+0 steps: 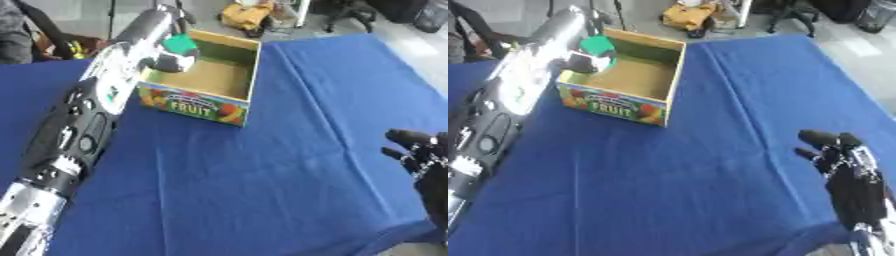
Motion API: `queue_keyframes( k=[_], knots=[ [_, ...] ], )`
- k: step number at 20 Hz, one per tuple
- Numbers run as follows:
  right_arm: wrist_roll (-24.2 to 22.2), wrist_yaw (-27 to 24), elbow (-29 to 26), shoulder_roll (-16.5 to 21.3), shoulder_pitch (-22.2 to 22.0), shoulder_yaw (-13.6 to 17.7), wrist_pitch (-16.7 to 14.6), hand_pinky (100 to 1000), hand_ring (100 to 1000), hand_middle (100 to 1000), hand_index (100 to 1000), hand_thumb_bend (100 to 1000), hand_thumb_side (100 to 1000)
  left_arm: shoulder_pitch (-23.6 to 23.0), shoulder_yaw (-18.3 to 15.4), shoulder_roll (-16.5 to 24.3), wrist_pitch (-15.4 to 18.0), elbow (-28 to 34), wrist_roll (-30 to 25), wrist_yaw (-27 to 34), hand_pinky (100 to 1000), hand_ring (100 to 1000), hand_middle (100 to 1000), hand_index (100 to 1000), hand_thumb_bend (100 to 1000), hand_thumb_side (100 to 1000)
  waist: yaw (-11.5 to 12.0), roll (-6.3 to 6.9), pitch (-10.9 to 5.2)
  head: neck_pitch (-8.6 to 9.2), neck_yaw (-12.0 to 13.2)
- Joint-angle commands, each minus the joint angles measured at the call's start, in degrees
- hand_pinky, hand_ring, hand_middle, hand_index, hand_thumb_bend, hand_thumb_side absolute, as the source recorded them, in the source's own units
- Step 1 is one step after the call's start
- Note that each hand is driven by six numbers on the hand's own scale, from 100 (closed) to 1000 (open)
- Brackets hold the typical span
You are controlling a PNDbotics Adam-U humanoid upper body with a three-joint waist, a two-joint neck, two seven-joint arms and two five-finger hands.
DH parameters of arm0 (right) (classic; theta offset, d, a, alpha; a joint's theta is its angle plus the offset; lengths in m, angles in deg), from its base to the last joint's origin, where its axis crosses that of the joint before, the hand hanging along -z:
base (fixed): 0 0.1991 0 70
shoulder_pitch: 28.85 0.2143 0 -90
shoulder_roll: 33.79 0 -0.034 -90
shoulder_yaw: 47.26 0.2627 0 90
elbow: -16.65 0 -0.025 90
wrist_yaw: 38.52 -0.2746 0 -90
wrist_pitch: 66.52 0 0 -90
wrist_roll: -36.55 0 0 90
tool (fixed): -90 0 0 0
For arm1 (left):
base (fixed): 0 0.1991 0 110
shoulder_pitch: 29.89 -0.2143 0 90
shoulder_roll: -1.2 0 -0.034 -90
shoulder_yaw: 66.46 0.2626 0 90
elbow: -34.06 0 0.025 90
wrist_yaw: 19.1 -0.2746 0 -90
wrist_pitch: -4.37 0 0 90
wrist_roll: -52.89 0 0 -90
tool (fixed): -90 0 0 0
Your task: Pick up objects on the table and place them in the box.
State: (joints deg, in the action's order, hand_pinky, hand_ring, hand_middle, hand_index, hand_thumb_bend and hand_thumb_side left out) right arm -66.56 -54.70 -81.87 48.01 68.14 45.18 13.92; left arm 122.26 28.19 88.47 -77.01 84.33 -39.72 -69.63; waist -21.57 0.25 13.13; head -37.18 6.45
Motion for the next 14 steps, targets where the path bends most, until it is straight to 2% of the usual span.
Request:
queue_keyframes(
  k=[1,3,5,6,7,8,9,10,11,14],
  knots=[
    [-0.46,0.52,-0.54,0.39,0.97,-0.18,0.00,835,907,774,755,100,936,2.00,-1.26,2.54,-0.70,-1.00,2.13,-1.72,457,343,588,792,193,100,-1.48,0.28,-0.46,1.70,1.95],
    [-0.63,0.57,-0.61,0.29,1.29,-0.32,0.06,835,907,774,755,100,939,2.06,-1.61,3.51,-1.02,-2.15,2.79,-2.95,463,351,591,795,219,100,-3.27,0.90,-0.02,2.26,3.13],
    [-0.70,0.71,-0.60,0.11,1.38,-0.35,0.12,836,908,774,755,100,943,2.04,-1.70,4.48,-1.15,-3.15,2.84,-4.43,514,412,609,806,246,100,-4.65,1.41,0.40,2.69,3.84],
    [-0.70,0.83,-0.59,0.02,1.36,-0.32,0.13,836,908,774,755,100,945,2.00,-1.75,4.85,-1.26,-3.69,2.56,-5.27,581,489,631,814,266,100,-5.18,1.61,0.57,2.79,4.06],
    [-0.68,0.95,-0.59,-0.05,1.32,-0.28,0.12,836,908,774,755,100,945,2.00,-1.86,5.12,-1.42,-4.18,2.13,-6.09,605,519,640,814,272,100,-5.53,1.76,0.71,2.85,4.22],
    [-0.63,1.07,-0.58,-0.11,1.28,-0.23,0.11,836,908,774,754,100,947,2.00,-1.96,5.29,-1.46,-4.61,1.55,-6.80,708,694,704,812,340,100,-5.77,1.89,0.81,2.81,4.36],
    [-0.57,1.18,-0.56,-0.17,1.24,-0.16,0.10,836,907,773,754,100,948,2.01,-2.01,5.45,-1.33,-5.05,0.62,-7.52,744,752,729,801,360,122,-5.95,2.02,0.87,2.72,4.47],
    [-0.51,1.28,-0.54,-0.21,1.23,-0.12,0.10,836,907,773,754,100,948,2.05,-2.08,5.61,-1.10,-5.36,-0.39,-8.20,757,779,746,795,377,166,-6.05,2.14,0.91,2.60,4.53],
    [-0.48,1.37,-0.52,-0.24,1.23,-0.10,0.11,836,907,773,754,100,949,2.09,-2.13,5.74,-0.79,-5.56,-1.44,-8.85,768,801,752,799,376,319,-6.09,2.24,0.92,2.48,4.52],
    [-0.53,1.54,-0.43,-0.27,1.29,-0.14,0.17,836,907,773,753,100,949,2.31,-2.09,6.06,0.19,-6.06,-5.75,-11.22,757,795,747,795,333,555,-6.01,2.44,0.79,2.06,4.44]
  ],
)
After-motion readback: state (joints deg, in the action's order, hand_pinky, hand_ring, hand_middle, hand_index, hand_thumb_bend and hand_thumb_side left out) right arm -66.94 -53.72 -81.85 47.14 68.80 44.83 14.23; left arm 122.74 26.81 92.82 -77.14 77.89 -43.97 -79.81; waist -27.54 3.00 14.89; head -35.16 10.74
